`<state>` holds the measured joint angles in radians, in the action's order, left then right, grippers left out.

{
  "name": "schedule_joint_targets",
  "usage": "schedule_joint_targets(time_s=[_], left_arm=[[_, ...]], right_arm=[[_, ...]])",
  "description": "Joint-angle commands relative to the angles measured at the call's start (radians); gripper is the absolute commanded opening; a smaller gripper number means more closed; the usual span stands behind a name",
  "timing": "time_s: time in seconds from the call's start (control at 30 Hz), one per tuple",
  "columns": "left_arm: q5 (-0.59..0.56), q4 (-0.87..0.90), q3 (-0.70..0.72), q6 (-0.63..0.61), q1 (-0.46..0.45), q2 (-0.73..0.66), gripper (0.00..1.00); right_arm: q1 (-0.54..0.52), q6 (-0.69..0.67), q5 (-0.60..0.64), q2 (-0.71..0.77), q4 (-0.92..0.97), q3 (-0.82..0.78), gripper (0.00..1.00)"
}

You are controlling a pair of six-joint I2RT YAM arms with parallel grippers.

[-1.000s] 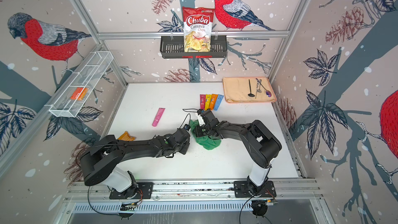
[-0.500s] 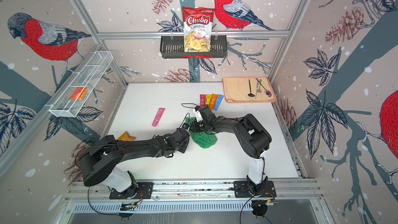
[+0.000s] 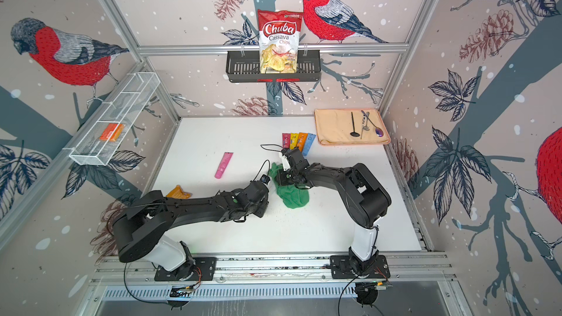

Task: Wipe the surface of the toothpaste tube
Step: Wipe the dirt from the toothpaste tube.

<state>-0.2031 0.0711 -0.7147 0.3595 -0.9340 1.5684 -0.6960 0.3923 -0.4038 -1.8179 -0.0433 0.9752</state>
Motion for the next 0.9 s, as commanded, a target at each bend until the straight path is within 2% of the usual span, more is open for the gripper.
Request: schedule_joint_targets(time_s=[0.0, 0.1, 0.17, 0.3, 0.47, 0.6, 0.73, 0.87], left_arm=[[-0.005, -0.004, -0.012, -0.001, -0.001, 0.002, 0.14], [-0.013, -0.005, -0.01, 0.003, 0.001, -0.001, 0.14], [-0.017, -0.002, -0.01, 0.008, 0.004, -0.002, 0.14], [-0.019, 0.002, -0.002, 0.019, 0.023, -0.018, 0.13], [-0.024, 0.007, 0.012, 0.023, 0.04, -0.043, 0.12], [-0.037, 0.025, 0.024, 0.032, 0.069, -0.061, 0.12], [-0.069, 0.059, 0.034, 0.05, 0.136, -0.082, 0.12], [-0.125, 0.114, -0.007, 0.061, 0.241, -0.054, 0.12]], right_arm=[[-0.01, 0.013, -0.155, 0.008, -0.059, -0.027, 0.13], [-0.009, 0.019, -0.185, -0.008, -0.09, -0.045, 0.13], [-0.016, 0.012, -0.154, -0.021, -0.072, -0.04, 0.13], [-0.012, -0.017, 0.051, -0.064, 0.067, 0.005, 0.13], [0.049, -0.006, 0.248, -0.068, 0.125, -0.007, 0.13], [0.104, 0.004, 0.325, 0.033, 0.104, -0.064, 0.13], [0.144, 0.018, 0.392, 0.146, 0.04, -0.153, 0.13], [0.181, 0.031, 0.369, 0.233, -0.042, -0.245, 0.13]])
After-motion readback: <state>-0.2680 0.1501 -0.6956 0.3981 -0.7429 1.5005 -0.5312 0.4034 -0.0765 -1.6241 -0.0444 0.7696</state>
